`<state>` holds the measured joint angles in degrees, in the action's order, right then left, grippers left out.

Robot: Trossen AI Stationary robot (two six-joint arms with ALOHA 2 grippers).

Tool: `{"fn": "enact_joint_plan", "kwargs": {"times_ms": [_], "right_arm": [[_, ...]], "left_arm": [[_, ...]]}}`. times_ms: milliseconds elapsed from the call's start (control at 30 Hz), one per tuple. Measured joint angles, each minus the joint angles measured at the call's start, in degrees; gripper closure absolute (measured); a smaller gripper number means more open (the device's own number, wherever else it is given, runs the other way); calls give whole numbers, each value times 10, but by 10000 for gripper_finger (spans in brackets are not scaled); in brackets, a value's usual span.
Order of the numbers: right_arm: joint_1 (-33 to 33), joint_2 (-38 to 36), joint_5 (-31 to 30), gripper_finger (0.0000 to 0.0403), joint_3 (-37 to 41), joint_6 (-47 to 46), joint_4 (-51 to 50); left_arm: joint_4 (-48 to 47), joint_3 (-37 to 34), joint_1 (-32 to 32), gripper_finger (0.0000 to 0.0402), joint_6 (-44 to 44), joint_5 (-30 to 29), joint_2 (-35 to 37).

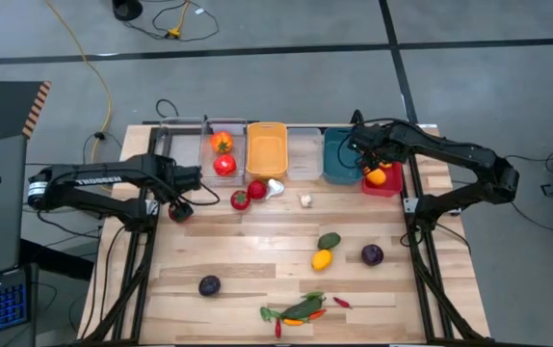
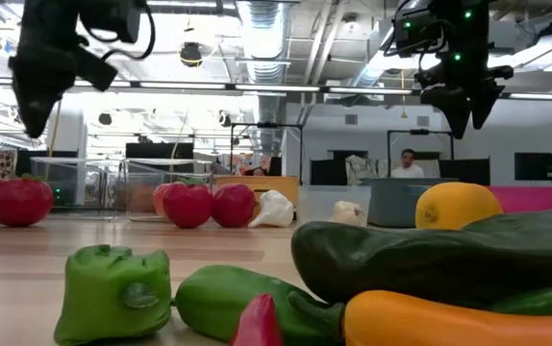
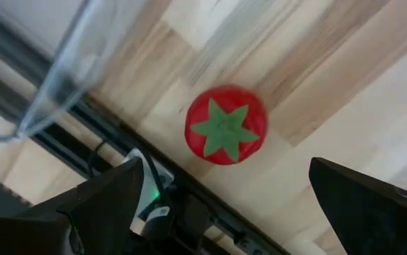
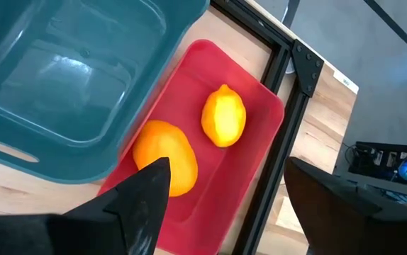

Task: Sort produce into baskets
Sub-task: Put the tomato into the right transparent bin

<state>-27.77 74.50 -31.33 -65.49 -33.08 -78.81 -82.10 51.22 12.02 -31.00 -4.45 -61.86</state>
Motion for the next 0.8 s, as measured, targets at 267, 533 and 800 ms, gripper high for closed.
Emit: {"fn": "enact_joint_plan", "kwargs": {"times_ms": [267,533,800], "right_arm": [[0,0,0,99,0,0,0],[0,0,0,99,0,1,0],[0,0,0,99,0,1,4]], "left_arm": [[28,-54,-5,13,-28,-16,-3],[30,-54,-5,13,-38,-29,-4],[74,-55,-17,13,27,-27,-15]]}}
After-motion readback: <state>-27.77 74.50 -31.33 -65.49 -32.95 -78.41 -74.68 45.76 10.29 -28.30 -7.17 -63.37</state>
